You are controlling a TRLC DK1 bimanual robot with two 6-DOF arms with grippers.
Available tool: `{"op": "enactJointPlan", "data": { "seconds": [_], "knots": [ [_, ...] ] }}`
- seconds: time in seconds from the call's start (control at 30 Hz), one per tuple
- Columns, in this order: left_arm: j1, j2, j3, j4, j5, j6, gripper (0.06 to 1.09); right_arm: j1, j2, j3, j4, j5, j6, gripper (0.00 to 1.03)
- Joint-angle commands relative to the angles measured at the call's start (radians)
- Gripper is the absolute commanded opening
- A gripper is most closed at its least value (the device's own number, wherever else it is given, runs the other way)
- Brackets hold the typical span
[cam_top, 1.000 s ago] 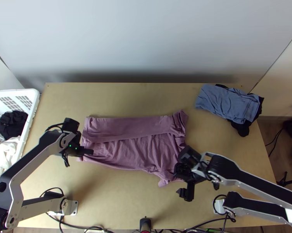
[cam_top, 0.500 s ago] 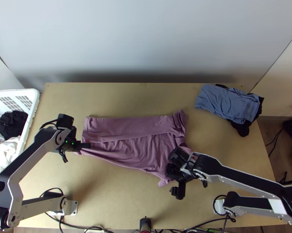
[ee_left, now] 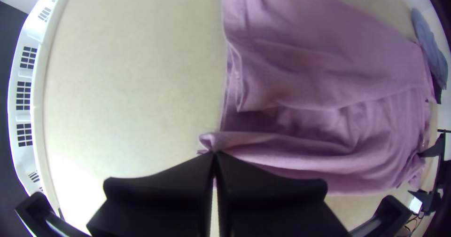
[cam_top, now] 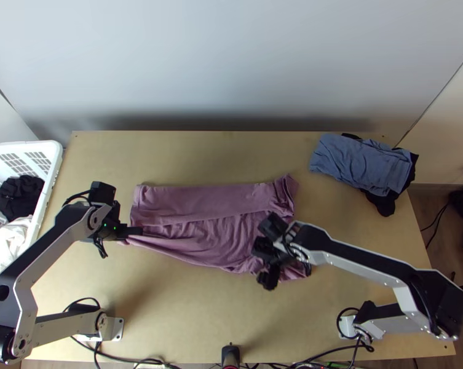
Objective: Fold the t-shirt
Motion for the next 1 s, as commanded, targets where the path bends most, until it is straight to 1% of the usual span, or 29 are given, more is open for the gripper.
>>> {"op": "enactJointPlan", "data": {
  "seconds": [0.0,0.07,0.2,0.33,0.47,0.7,0.77,0.97],
  "knots": [
    [-0.006,0.003,-0.014,0.013,0.002,0.002,0.11,-0.059,0.060,0.112,0.015,0.000,0.003,0.93],
    [-0.007,0.006,-0.012,0.015,0.002,0.004,0.11,-0.067,0.049,0.126,0.009,0.000,0.006,0.93],
    [-0.012,0.013,-0.012,0.021,0.002,0.002,0.11,-0.119,-0.006,0.134,0.003,0.000,0.025,0.93],
    [-0.014,0.024,-0.014,0.025,0.003,0.002,0.11,-0.165,-0.086,0.152,-0.051,0.000,0.034,0.94],
    [-0.020,0.035,-0.014,0.034,0.003,0.002,0.11,-0.165,-0.176,0.148,-0.121,0.000,0.033,0.93],
    [-0.032,0.035,-0.008,0.039,0.003,0.002,0.11,-0.085,-0.270,0.059,-0.195,0.002,0.033,0.92],
    [-0.030,0.032,-0.008,0.038,0.003,0.002,0.11,-0.067,-0.290,0.030,-0.204,0.002,0.034,0.84],
    [-0.032,0.026,-0.009,0.033,0.003,0.002,0.11,-0.013,-0.316,-0.043,-0.216,0.000,0.040,0.84]
  ]
}}
